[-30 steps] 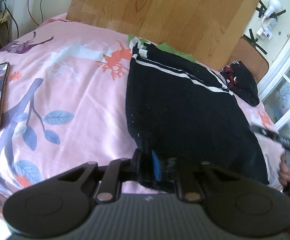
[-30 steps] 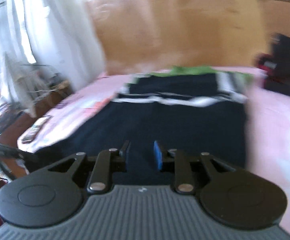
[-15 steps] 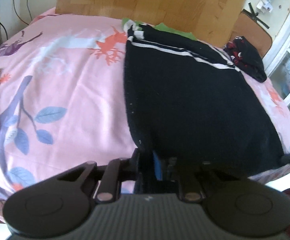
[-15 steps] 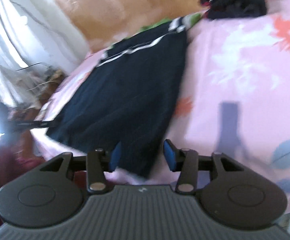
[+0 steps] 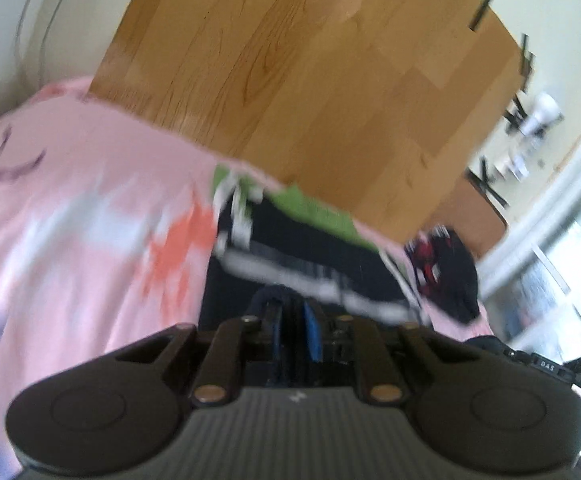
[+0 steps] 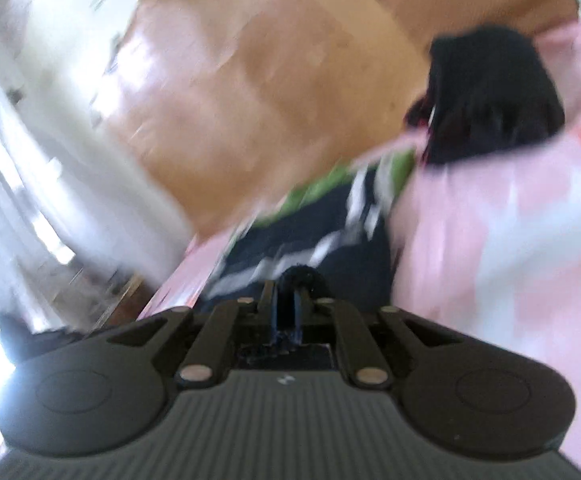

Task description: Fold small clothes

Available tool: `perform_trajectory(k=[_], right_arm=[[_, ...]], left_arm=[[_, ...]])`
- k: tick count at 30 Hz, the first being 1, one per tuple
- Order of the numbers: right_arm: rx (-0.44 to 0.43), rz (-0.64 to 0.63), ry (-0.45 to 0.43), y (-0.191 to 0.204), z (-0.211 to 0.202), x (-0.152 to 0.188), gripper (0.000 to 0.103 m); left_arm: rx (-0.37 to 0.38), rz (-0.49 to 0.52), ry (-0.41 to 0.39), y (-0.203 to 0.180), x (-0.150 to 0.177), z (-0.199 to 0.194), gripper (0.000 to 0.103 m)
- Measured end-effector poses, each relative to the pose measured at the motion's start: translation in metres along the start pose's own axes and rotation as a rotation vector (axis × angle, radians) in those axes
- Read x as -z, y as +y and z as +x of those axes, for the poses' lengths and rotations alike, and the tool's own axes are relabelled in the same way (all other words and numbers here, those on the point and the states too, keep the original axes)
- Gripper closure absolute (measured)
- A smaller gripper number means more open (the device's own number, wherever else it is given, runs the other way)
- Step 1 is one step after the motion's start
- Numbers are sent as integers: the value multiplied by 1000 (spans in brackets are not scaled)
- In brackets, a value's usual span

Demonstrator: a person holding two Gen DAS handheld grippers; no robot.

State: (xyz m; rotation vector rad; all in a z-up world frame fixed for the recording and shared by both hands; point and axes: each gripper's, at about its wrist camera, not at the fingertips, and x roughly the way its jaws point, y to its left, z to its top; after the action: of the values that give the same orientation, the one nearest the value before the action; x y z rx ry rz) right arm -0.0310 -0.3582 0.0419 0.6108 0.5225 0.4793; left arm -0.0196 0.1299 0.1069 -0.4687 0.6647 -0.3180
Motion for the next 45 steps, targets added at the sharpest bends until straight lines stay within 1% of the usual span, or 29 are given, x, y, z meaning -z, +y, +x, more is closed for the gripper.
perform_trajectory(k=[1, 2, 3, 4, 5, 6, 7, 8, 9, 10, 13, 15, 18, 20, 21, 22, 23, 24, 25, 26, 29, 31, 33, 36, 38, 40, 41, 43, 45], right_arm=[[41, 27, -28, -4, 17, -13, 93], [96, 67, -59, -9, 36, -27, 89], [137, 78, -89, -13, 53, -37, 87], [200, 50, -107, -15, 68, -43, 67], [288, 18, -98, -18, 78, -48, 43], [365, 24, -84, -21, 82, -49, 41], [368, 47, -82, -24, 78, -47, 41], [309, 58, -81, -26, 69, -42, 42], [271, 55, -78, -27, 60, -36, 42], [262, 43, -73, -25, 49, -28, 41], [280, 32, -28, -29, 33, -3, 39], [286, 47, -8, -31, 29, 5, 39], [291, -5, -8, -21, 33, 8, 39], [300, -49, -7, -11, 38, 9, 40], [308, -75, -9, -8, 43, 10, 40], [313, -109, -9, -5, 47, 11, 50], [317, -139, -2, -2, 53, 10, 69], [319, -155, 19, -1, 62, 9, 79], [313, -161, 48, 0, 68, 9, 92], [306, -165, 57, 0, 70, 9, 93], [312, -208, 24, 10, 63, 8, 94], [283, -192, 1, 16, 51, 6, 94], [241, -195, -4, 23, 34, 7, 94], [216, -214, 25, 31, 14, 20, 94], [230, -211, 59, 28, 6, 34, 94], [282, -205, 93, 20, 8, 47, 94], [304, -203, 102, 15, 9, 50, 88], [311, -180, 81, 10, 4, 45, 76], [318, -191, -4, 16, -4, 32, 76]], left_arm=[[-32, 1, -22, -2, -15, 17, 84], [-84, -9, -36, -1, -29, 38, 81], [-147, -21, -25, 1, -38, 57, 73], [-225, -51, 11, 8, -45, 76, 72], [-252, -79, 40, 14, -45, 83, 73], [-237, -96, 57, 20, -41, 86, 70], [-206, -84, 57, 23, -34, 83, 61], [-204, -65, 52, 26, -26, 79, 54], [-228, -59, 47, 28, -18, 76, 46], [-235, -58, 47, 31, -13, 73, 46], [-197, -61, 86, 36, -3, 72, 45], [-205, -16, 95, 28, 1, 74, 44], [-240, 71, 105, 13, 7, 80, 44], [-276, 113, 112, 6, 12, 84, 48], [-286, 121, 120, 5, 13, 87, 57], [-286, 124, 134, 5, 14, 90, 75], [-273, 120, 158, 5, 15, 93, 83], [-275, 120, 167, 5, 15, 94, 94], [-280, 125, 167, 4, 16, 93, 94], [-278, 128, 160, 3, 16, 90, 95], [-245, 117, 134, 1, 13, 71, 95], [-194, 96, 124, 2, 14, 53, 95], [-167, 88, 120, 4, 18, 39, 95], [-177, 70, 135, 12, 33, 28, 94], [-202, 51, 160, 22, 44, 29, 92], [-230, 31, 180, 32, 50, 34, 77], [-232, 18, 175, 35, 48, 32, 75], [-235, 26, 142, 34, 41, 25, 77], [-237, 62, 82, 26, 32, 13, 77]])
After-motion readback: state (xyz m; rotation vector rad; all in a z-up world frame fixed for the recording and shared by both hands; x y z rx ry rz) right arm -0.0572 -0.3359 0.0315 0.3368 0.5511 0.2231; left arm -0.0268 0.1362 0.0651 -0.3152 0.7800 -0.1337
